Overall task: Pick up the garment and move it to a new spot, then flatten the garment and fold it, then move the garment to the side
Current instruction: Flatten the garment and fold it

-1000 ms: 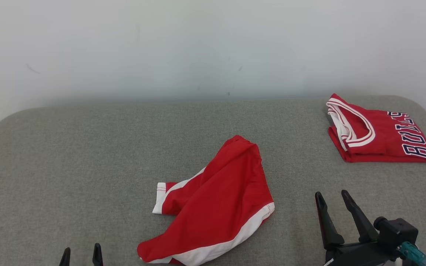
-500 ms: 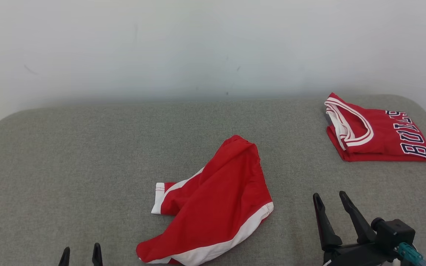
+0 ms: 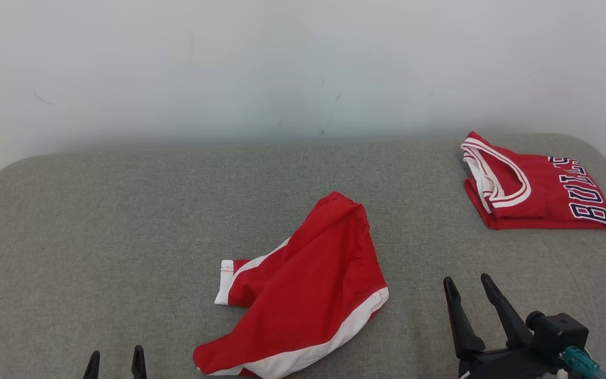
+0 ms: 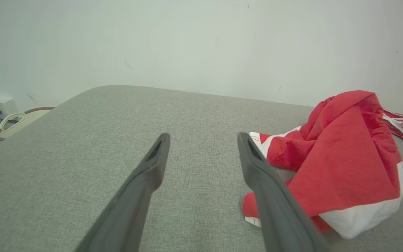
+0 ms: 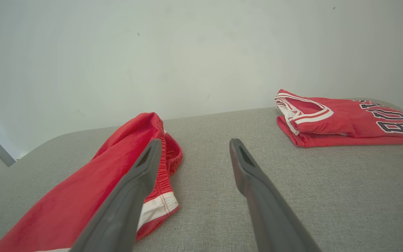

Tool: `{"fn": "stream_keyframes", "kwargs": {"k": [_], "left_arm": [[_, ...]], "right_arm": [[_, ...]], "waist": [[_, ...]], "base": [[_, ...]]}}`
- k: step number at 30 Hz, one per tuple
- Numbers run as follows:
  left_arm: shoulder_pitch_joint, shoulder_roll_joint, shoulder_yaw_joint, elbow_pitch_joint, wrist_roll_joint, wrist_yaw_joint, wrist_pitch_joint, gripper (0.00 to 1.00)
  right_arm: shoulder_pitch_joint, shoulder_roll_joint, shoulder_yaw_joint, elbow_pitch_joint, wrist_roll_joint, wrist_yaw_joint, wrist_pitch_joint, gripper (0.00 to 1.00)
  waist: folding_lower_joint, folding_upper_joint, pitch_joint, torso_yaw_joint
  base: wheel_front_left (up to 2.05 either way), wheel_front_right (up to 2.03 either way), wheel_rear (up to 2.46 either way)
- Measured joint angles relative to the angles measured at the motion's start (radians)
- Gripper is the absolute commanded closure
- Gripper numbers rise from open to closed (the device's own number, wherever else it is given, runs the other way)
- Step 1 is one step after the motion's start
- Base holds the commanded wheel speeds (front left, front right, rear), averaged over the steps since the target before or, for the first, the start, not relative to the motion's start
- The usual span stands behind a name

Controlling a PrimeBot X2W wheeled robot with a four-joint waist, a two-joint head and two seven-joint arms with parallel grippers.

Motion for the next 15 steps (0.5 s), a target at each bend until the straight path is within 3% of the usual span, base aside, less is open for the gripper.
{"fn": "stream_keyframes", "kwargs": {"k": [15], "left_arm": [[0.0,0.009,-0.009,0.004,-0.009,0.004,0.0,0.0]], "right_arm": [[-0.002,-0.003,0.004,0.011,0.002,0.0,-0.001,0.0]], "waist": [[0.0,0.0,-0.002,-0.004]], "base": [[0.0,0.0,0.0]]}}
